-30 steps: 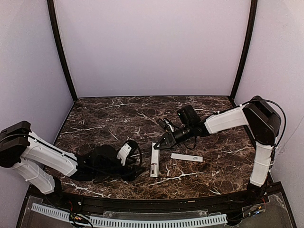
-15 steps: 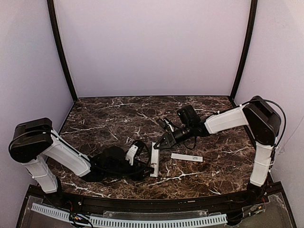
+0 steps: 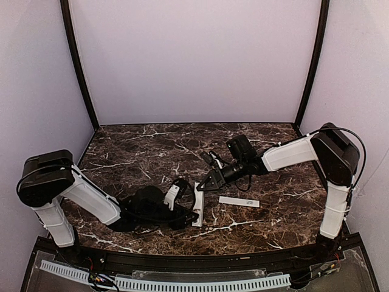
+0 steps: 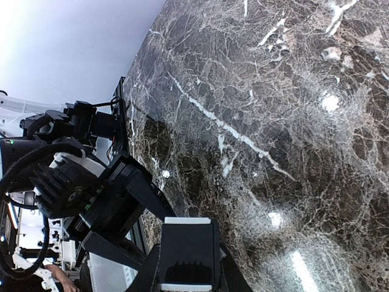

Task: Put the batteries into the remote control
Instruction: Adjust the battery in the battery compartment.

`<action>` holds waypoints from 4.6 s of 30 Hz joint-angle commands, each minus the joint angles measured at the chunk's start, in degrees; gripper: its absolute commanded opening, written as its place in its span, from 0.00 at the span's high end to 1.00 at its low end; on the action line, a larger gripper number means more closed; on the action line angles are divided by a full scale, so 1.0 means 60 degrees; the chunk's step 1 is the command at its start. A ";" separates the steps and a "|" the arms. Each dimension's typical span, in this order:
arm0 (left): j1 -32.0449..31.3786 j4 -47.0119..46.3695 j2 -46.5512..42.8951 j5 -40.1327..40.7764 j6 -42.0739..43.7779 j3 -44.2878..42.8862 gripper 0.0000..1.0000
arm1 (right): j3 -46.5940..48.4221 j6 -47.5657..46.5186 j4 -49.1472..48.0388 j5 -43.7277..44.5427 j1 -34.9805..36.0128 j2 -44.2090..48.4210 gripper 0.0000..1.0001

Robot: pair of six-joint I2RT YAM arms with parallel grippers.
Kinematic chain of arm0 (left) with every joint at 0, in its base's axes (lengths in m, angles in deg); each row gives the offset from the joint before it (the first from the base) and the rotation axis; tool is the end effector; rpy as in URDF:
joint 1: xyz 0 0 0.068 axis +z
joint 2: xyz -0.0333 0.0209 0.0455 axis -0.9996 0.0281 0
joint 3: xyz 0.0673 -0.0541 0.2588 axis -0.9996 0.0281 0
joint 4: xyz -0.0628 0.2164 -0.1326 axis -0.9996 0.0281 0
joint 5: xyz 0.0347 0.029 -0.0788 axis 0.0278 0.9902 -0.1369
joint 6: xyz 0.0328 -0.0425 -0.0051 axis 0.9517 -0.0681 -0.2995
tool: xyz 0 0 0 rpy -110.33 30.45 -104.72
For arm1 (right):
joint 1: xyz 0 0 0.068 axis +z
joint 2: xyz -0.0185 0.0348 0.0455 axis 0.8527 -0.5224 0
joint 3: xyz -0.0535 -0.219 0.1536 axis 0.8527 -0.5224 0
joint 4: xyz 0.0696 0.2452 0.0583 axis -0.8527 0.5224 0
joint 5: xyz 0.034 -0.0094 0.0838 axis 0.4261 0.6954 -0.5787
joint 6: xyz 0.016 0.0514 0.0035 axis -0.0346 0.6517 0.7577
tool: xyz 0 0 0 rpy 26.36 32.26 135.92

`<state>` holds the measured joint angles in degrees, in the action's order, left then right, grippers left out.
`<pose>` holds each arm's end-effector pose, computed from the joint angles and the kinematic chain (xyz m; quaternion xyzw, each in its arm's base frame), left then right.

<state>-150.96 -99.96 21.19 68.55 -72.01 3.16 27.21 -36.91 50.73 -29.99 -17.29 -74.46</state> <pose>0.1393 -0.2736 0.1229 0.2390 0.7949 -0.4272 0.3586 0.2747 0.2778 0.1549 -0.2823 0.7956 0.5306 0.0763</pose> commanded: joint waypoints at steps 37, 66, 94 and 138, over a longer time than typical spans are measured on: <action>0.0307 0.1550 -0.1174 -0.0146 0.2057 -0.0231 0.45 | -0.0100 -0.0506 -0.0046 -0.0377 0.0096 0.0238 1.00; -0.0192 0.5544 -0.2211 -0.0366 1.0364 -0.1620 0.77 | 0.0046 -0.0352 -0.0068 -0.0553 0.0303 -0.0027 1.00; -0.0196 0.5583 -0.1397 -0.0246 1.0738 -0.2212 0.86 | 0.0094 -0.0353 -0.0071 -0.0582 0.0307 -0.0145 1.00; -0.0309 0.7413 0.0099 0.0026 1.0987 -0.2135 0.97 | 0.0058 -0.0499 0.0053 -0.0578 0.0309 0.0001 1.00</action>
<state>-152.60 -65.16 17.30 67.45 -7.31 -13.23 27.21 -39.42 52.37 -31.82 -16.31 -74.52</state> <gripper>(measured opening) 0.032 0.211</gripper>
